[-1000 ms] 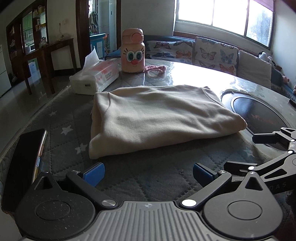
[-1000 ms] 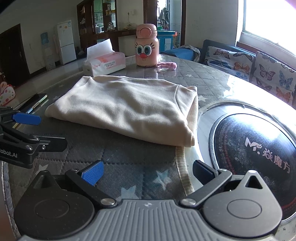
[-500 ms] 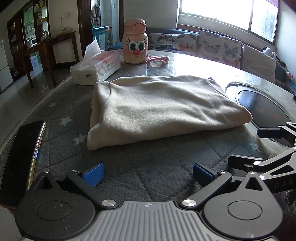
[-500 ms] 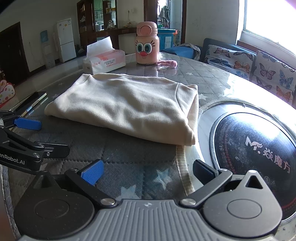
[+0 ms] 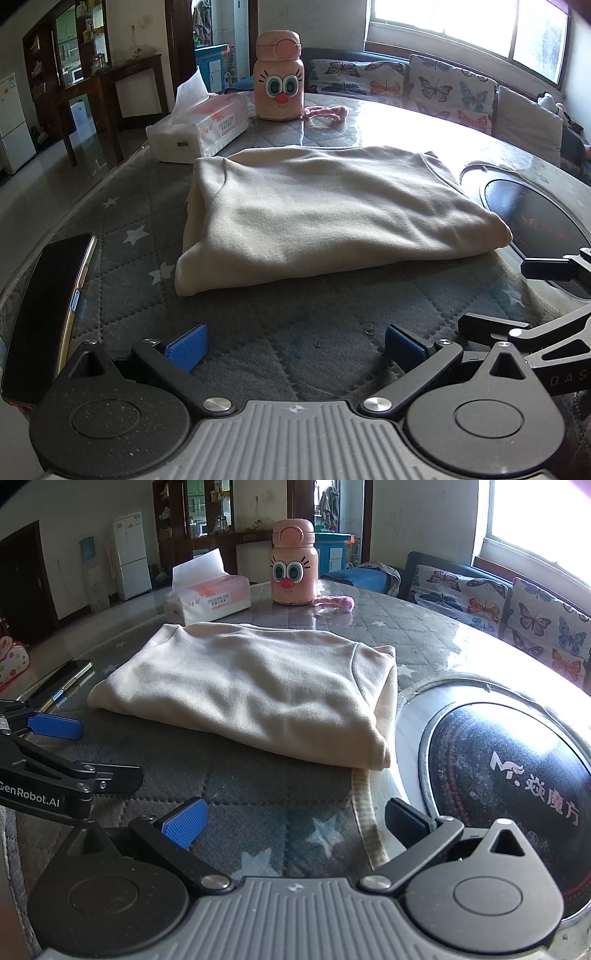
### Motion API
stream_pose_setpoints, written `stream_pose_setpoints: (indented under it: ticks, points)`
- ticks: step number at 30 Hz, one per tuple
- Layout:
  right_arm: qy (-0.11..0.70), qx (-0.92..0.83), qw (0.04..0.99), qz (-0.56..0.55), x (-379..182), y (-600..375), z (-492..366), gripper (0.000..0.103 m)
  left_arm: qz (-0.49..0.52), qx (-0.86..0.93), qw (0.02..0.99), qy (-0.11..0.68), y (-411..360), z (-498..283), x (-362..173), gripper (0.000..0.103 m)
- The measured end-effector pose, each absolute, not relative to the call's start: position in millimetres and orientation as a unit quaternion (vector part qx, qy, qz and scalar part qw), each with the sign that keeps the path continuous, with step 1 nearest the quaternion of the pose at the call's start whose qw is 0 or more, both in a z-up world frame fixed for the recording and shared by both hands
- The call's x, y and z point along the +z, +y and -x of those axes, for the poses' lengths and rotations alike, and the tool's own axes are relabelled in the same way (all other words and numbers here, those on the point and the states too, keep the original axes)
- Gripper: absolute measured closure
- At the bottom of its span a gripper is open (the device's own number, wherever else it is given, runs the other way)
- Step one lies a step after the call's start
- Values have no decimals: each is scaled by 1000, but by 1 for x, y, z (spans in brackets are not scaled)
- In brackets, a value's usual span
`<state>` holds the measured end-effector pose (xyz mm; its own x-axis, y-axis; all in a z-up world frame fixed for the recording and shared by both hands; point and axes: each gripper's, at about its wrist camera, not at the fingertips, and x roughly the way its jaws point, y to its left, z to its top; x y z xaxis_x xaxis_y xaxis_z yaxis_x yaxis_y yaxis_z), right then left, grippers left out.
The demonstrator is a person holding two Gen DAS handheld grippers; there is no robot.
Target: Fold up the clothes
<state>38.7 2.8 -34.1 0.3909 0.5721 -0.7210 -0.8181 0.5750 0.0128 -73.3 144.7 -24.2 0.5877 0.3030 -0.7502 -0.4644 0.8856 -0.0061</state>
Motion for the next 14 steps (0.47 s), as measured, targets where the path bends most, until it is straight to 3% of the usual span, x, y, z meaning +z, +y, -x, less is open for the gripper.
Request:
stream_pose_setpoints:
  ticks: [14]
  points:
    - [349,426,816,176,-34,2,-39,0,102,220,885,398,145,72,-25,0]
